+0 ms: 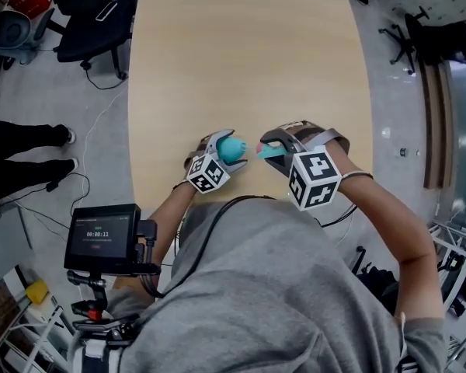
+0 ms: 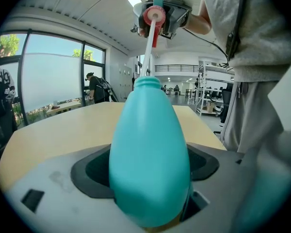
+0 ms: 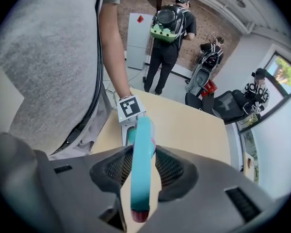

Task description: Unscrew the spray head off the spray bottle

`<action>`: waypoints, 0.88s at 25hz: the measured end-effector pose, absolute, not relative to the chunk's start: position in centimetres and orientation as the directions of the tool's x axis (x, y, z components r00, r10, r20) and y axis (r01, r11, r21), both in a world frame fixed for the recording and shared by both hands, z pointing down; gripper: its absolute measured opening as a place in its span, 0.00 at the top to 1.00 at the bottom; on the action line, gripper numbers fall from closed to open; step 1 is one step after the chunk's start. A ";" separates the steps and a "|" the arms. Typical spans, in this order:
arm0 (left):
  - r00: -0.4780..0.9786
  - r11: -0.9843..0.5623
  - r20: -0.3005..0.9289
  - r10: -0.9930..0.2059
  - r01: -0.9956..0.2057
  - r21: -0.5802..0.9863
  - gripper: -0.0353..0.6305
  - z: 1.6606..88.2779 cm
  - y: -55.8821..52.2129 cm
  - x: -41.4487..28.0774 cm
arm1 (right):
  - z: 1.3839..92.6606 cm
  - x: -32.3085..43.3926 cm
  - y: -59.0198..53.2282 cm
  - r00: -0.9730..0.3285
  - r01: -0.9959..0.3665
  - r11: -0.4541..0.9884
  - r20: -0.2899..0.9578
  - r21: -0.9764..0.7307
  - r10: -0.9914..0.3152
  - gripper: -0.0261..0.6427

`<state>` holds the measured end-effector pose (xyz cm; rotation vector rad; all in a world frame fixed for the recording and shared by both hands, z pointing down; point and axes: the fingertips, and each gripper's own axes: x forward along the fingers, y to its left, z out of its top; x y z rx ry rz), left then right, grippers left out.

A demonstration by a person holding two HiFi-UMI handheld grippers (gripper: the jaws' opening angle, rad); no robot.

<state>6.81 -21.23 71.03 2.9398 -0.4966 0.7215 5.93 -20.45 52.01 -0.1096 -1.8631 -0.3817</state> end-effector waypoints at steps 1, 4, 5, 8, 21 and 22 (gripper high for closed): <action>0.834 -0.942 0.466 -0.296 -0.336 0.002 0.32 71.3 -21.2 6.5 | 51.5 6.1 -20.5 -0.331 0.249 0.945 0.936 0.213 -0.124 0.75; 0.827 -0.934 0.470 -0.309 -0.357 0.014 0.32 72.2 -21.2 5.6 | 50.0 6.8 -20.8 -0.350 0.202 0.949 0.923 0.241 -0.160 0.75; 0.825 -0.931 0.470 -0.315 -0.364 0.014 0.32 72.4 -21.2 5.3 | 49.6 7.0 -21.0 -0.356 0.184 0.950 0.918 0.251 -0.174 0.75; 0.824 -0.928 0.466 -0.324 -0.372 0.013 0.32 72.8 -20.7 4.7 | 48.7 7.7 -21.5 -0.369 0.126 0.953 0.905 0.274 -0.211 0.75; 0.838 -0.934 0.447 -0.314 -0.358 0.016 0.32 71.9 -20.5 4.9 | 60.3 12.6 -24.5 -0.218 -0.032 0.934 0.909 0.357 -0.355 0.75; 0.839 -0.935 0.446 -0.312 -0.356 0.014 0.32 71.8 -20.6 4.9 | 61.5 12.9 -24.6 -0.202 -0.032 0.929 0.908 0.368 -0.366 0.75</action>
